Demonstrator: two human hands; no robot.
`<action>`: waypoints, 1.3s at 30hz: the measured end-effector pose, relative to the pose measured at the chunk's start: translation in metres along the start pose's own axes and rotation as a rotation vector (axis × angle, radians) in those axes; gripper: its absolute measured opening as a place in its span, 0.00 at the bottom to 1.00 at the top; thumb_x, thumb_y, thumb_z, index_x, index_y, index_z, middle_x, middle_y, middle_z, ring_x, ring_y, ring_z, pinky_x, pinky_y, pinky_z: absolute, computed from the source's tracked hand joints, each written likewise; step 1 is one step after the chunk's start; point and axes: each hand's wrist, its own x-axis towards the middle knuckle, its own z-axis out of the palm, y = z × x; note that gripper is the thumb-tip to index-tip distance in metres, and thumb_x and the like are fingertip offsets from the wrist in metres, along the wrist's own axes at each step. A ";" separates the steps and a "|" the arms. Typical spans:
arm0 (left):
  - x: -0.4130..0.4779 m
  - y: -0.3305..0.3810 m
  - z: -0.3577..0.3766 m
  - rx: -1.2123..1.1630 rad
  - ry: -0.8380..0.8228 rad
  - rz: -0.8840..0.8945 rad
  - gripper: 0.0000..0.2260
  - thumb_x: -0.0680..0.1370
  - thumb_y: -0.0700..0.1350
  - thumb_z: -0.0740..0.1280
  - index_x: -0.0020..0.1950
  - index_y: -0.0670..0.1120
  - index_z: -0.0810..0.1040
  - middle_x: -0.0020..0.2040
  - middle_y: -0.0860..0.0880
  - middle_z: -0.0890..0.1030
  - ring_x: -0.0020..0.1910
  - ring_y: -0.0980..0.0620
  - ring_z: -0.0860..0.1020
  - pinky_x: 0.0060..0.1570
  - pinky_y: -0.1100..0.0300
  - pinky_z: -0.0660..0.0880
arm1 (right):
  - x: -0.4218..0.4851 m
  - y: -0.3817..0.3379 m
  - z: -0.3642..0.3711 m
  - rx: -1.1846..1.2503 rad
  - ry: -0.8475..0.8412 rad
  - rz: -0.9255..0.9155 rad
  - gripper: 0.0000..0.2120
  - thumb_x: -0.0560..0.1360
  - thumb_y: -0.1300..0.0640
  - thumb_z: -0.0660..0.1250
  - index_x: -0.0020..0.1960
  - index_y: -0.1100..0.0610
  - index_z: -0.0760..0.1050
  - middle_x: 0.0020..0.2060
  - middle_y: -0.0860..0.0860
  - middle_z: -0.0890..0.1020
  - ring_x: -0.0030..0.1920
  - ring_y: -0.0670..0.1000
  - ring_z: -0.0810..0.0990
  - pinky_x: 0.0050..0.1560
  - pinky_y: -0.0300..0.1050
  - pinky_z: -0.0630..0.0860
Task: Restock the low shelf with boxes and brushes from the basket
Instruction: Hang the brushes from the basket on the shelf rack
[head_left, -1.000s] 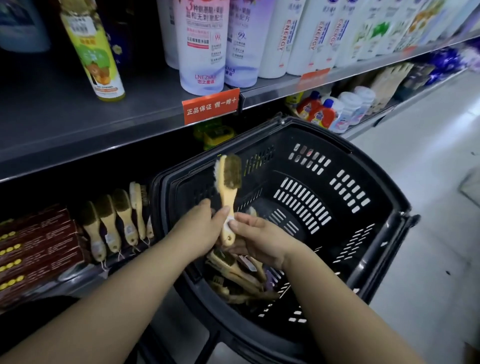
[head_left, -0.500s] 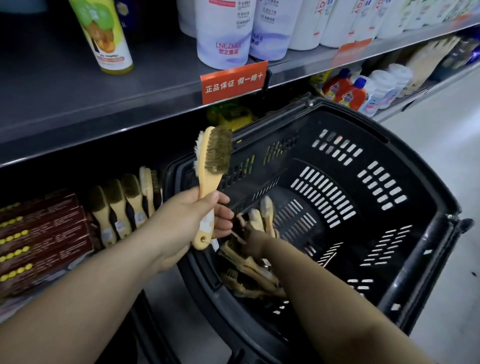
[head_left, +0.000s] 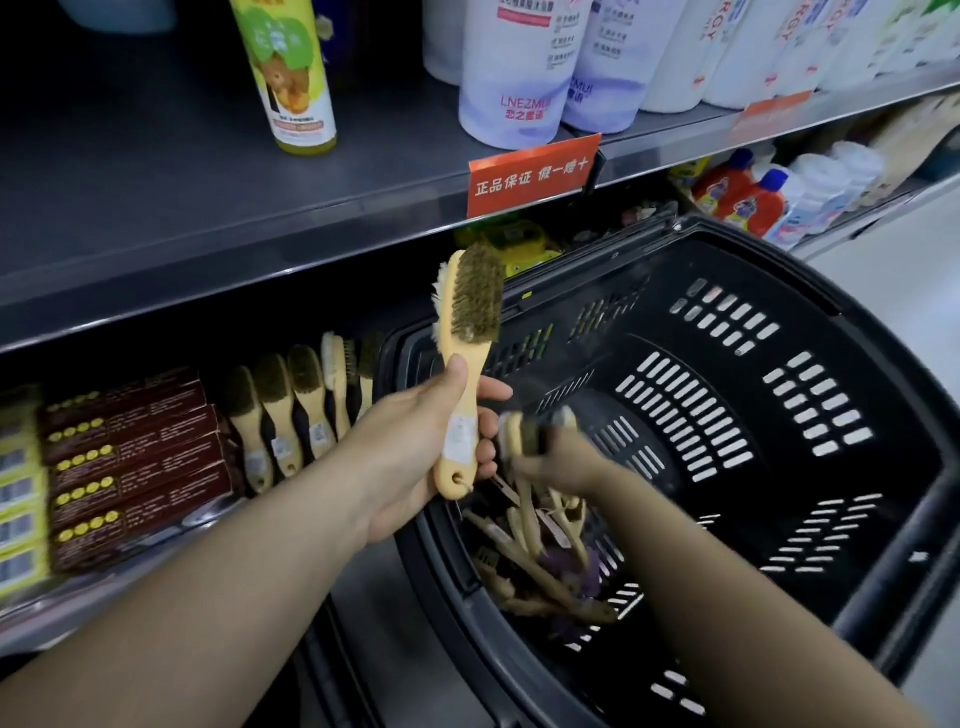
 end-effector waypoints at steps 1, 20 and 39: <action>0.000 -0.001 0.001 -0.004 -0.011 -0.009 0.21 0.81 0.54 0.53 0.50 0.41 0.80 0.28 0.49 0.76 0.24 0.54 0.73 0.27 0.63 0.76 | -0.009 -0.009 -0.017 0.139 0.083 0.020 0.15 0.71 0.49 0.69 0.53 0.57 0.74 0.44 0.51 0.80 0.42 0.49 0.78 0.40 0.41 0.76; -0.002 -0.028 0.043 -0.034 -0.233 0.061 0.13 0.82 0.41 0.54 0.59 0.46 0.76 0.48 0.44 0.82 0.44 0.48 0.81 0.46 0.55 0.81 | -0.134 -0.047 -0.076 1.612 0.001 -0.126 0.29 0.71 0.51 0.67 0.67 0.65 0.67 0.40 0.55 0.80 0.36 0.48 0.80 0.46 0.44 0.80; 0.006 -0.042 0.052 0.478 -0.193 0.169 0.14 0.79 0.45 0.63 0.64 0.54 0.70 0.56 0.54 0.79 0.57 0.57 0.77 0.59 0.58 0.72 | -0.120 -0.051 -0.065 1.623 0.324 -0.118 0.05 0.73 0.70 0.66 0.47 0.64 0.75 0.40 0.58 0.81 0.36 0.54 0.83 0.35 0.50 0.82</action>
